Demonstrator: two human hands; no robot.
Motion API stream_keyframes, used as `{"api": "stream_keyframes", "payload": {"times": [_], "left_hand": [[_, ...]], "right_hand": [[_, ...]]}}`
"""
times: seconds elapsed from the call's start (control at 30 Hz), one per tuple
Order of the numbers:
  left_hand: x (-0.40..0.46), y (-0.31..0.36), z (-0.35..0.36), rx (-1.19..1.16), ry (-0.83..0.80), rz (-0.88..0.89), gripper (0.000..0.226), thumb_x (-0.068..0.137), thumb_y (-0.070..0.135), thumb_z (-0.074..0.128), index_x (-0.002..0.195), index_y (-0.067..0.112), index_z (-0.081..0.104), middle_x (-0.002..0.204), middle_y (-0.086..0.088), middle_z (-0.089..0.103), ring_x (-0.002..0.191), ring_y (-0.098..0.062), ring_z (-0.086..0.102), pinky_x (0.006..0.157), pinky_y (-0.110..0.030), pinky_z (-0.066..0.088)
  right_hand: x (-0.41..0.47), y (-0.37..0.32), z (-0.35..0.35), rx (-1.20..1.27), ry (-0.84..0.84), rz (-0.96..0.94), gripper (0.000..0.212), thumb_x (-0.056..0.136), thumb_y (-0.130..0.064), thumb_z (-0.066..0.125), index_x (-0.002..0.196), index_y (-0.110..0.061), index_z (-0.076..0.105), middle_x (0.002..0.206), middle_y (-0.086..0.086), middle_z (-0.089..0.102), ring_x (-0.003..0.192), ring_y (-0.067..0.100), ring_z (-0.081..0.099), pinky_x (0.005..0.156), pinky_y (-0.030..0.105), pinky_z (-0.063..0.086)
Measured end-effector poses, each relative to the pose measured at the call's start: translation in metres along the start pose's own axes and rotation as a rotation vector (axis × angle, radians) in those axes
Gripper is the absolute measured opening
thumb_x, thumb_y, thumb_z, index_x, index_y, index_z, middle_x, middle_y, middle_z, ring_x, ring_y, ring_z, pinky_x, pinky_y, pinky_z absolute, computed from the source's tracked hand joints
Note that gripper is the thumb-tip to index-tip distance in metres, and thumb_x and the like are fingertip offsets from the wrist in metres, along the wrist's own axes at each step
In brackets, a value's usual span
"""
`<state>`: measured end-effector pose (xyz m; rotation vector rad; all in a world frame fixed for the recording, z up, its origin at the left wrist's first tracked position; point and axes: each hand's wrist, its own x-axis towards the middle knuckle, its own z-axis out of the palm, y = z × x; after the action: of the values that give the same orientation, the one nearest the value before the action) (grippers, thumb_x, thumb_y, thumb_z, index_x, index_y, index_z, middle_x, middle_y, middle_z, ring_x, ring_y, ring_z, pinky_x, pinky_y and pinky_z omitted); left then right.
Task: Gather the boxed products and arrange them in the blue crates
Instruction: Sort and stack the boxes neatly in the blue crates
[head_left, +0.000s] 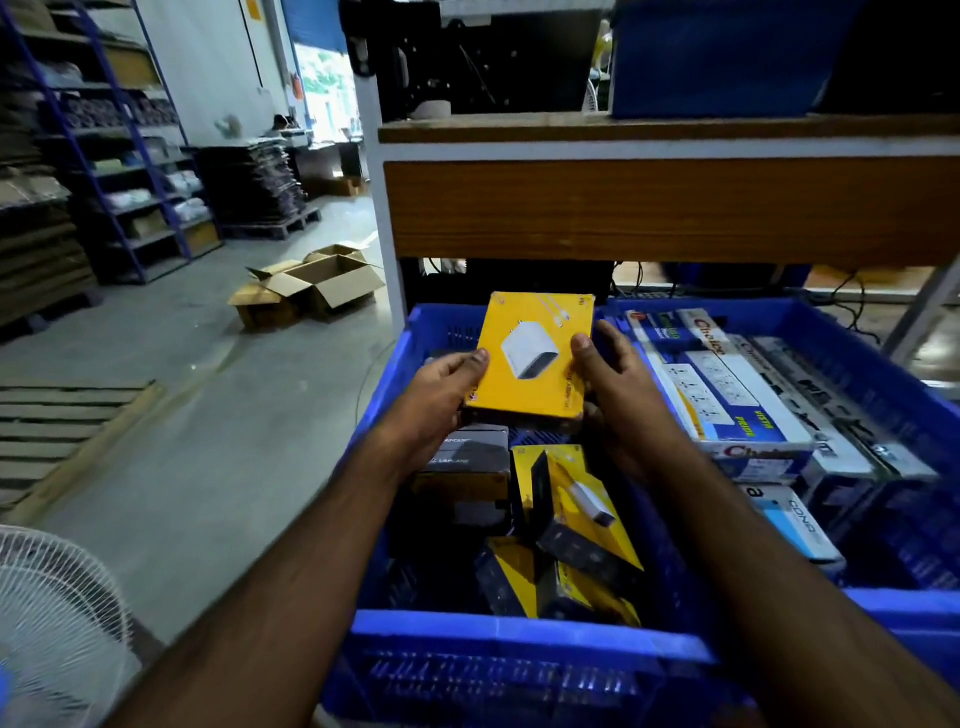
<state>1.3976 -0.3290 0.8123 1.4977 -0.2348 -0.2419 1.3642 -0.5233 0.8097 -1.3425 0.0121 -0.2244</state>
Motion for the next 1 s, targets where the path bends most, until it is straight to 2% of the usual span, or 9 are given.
{"api": "stream_keyframes", "payload": {"times": [0.1,0.2,0.3,0.37,0.43,0.53,0.73,0.87,1.0], "left_hand": [[0.003,0.001,-0.005,-0.098,0.038,0.017,0.041,0.096,0.032,0.057,0.13,0.008,0.056,0.126,-0.016,0.064,0.113,-0.033,0.062,0.098,-0.049,0.05],[0.002,0.008,-0.006,-0.277,0.086,-0.12,0.027,0.099,0.023,0.051,0.125,0.019,0.058,0.101,-0.005,0.07,0.065,-0.013,0.067,0.052,-0.023,0.053],[-0.002,0.015,-0.013,-0.461,0.061,-0.36,0.017,0.095,0.02,0.047,0.097,0.013,0.062,0.086,-0.014,0.061,0.043,-0.012,0.056,0.034,-0.015,0.036],[-0.005,0.016,-0.021,-0.509,-0.002,-0.467,0.033,0.097,0.037,0.041,0.09,0.011,0.059,0.085,-0.019,0.057,0.043,-0.016,0.056,0.033,-0.014,0.032],[-0.005,0.01,-0.026,-0.402,-0.052,-0.53,0.069,0.093,0.07,0.024,0.09,0.01,0.059,0.073,-0.015,0.057,0.041,-0.013,0.044,0.036,-0.014,0.027],[-0.008,0.006,-0.021,-0.163,-0.18,-0.557,0.101,0.079,0.086,0.006,0.097,0.003,0.06,0.067,-0.005,0.046,0.043,-0.006,0.029,0.035,-0.015,0.019],[-0.006,0.0,-0.011,0.134,-0.174,-0.448,0.066,0.089,0.056,0.056,0.13,0.004,0.055,0.063,0.007,0.048,0.046,-0.001,0.038,0.037,-0.012,0.031],[-0.005,-0.003,-0.012,0.182,-0.168,-0.425,0.04,0.092,0.044,0.059,0.111,0.009,0.062,0.069,0.006,0.05,0.05,-0.001,0.042,0.041,-0.013,0.035],[-0.01,0.002,-0.01,0.202,-0.174,-0.418,0.039,0.091,0.042,0.06,0.113,0.009,0.062,0.081,0.002,0.061,0.061,-0.005,0.051,0.051,-0.016,0.04]], "right_hand": [[-0.006,-0.002,0.007,-0.133,-0.074,-0.043,0.072,0.091,-0.04,0.058,0.152,-0.034,0.02,0.109,-0.013,0.062,0.106,0.016,0.065,0.089,0.047,0.053],[-0.007,-0.003,0.012,-0.237,-0.091,-0.102,0.05,0.098,-0.049,0.045,0.145,-0.043,0.033,0.135,0.001,0.051,0.132,0.022,0.047,0.106,0.05,0.042],[-0.007,-0.005,0.007,-0.566,-0.144,-0.264,0.041,0.095,-0.054,0.043,0.136,-0.05,0.041,0.158,-0.014,0.011,0.145,0.009,0.008,0.117,0.044,0.018],[-0.007,-0.001,0.005,-0.742,-0.188,-0.399,0.043,0.092,-0.061,0.039,0.129,-0.04,0.047,0.14,-0.014,0.036,0.138,0.016,0.029,0.112,0.049,0.031],[-0.009,0.003,0.009,-0.834,-0.136,-0.453,0.056,0.086,-0.075,0.029,0.106,-0.028,0.052,0.104,-0.005,0.054,0.1,0.019,0.054,0.082,0.051,0.049],[-0.008,0.008,0.01,-0.758,0.027,-0.234,0.075,0.082,-0.082,0.025,0.083,-0.014,0.054,0.076,0.006,0.059,0.071,0.024,0.059,0.064,0.048,0.05],[-0.007,0.007,0.004,-0.71,0.032,-0.038,0.075,0.085,-0.079,0.027,0.085,-0.013,0.062,0.083,0.01,0.068,0.08,0.027,0.068,0.076,0.054,0.056],[-0.009,0.005,0.005,-0.677,0.015,-0.032,0.076,0.083,-0.077,0.027,0.088,-0.01,0.062,0.086,0.013,0.069,0.08,0.029,0.069,0.076,0.056,0.056],[-0.008,0.002,0.005,-0.617,0.009,0.007,0.074,0.084,-0.074,0.029,0.086,-0.007,0.061,0.086,0.016,0.069,0.081,0.031,0.069,0.077,0.051,0.058]]}}
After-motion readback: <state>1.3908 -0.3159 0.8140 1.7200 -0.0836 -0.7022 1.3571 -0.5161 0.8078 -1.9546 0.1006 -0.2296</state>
